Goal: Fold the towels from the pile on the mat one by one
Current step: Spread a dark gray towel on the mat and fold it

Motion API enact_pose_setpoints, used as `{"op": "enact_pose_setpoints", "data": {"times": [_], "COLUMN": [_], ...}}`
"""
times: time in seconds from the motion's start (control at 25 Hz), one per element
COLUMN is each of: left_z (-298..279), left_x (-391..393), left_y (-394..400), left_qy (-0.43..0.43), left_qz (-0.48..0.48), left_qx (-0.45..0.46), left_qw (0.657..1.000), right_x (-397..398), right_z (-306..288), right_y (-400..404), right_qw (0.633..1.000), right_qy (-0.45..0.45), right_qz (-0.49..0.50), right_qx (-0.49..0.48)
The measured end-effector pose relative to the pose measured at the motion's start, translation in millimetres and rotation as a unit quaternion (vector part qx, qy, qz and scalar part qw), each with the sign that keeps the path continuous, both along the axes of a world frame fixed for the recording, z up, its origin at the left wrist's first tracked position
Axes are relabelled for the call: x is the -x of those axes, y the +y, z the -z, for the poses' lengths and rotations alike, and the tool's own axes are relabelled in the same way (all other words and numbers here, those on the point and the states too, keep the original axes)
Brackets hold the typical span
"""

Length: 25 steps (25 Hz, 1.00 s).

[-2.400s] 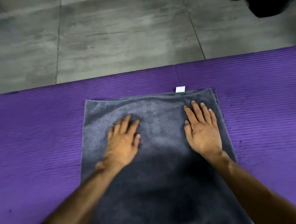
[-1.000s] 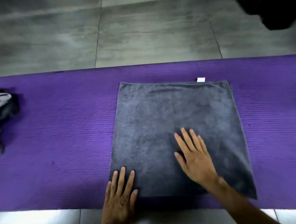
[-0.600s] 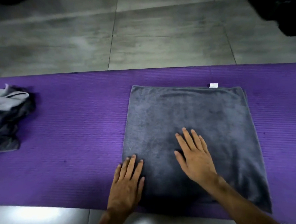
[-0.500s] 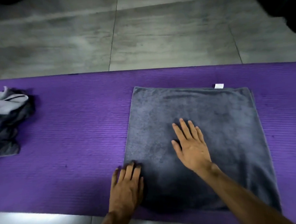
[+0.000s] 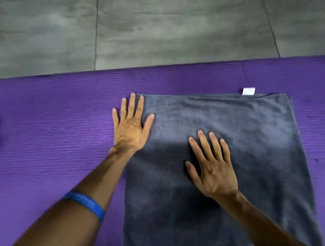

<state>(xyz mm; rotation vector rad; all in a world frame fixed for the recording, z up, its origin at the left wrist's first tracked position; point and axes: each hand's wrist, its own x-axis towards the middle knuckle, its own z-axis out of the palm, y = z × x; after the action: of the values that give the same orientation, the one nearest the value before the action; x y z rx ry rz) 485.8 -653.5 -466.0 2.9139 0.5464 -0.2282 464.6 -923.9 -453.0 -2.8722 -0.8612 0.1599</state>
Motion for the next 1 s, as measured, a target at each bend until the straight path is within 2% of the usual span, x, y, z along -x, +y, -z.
{"op": "enact_pose_setpoints", "data": {"times": [0.16,0.32,0.44,0.64,0.76,0.88,1.0], "left_z": [-13,-20,-18,-22,-30,-39,-48], "left_x": [19,147,220,223,236,266,285], "left_y": [-17,-83,-98,-100,-105,-115,-118], "left_qy": [-0.039,-0.022,0.007,0.019,0.035,0.034,0.042], "left_qz": [-0.084,0.027,-0.021,-0.043,-0.042,-0.057,-0.091], "left_qx": [0.009,0.020,0.024,0.027,0.024,0.028,0.103], "left_qw": [0.996,0.999,0.999,0.999,0.998,0.997,0.990], "right_x": [1,-2,-3,-7,-11,19,76], "right_z": [-2,-2,-4,-13,-30,-34,-29], "right_y": [-1,-1,1,-4,-5,-29,-90], "right_qw": [1.000,1.000,0.998,0.993,0.982,0.985,0.993], "right_qy": [0.016,0.019,0.039,0.107,0.167,0.161,0.109], "right_qz": [-0.003,0.002,-0.008,-0.033,-0.034,-0.051,-0.036], "right_qx": [0.009,0.024,0.040,0.038,0.080,0.046,0.022]}}
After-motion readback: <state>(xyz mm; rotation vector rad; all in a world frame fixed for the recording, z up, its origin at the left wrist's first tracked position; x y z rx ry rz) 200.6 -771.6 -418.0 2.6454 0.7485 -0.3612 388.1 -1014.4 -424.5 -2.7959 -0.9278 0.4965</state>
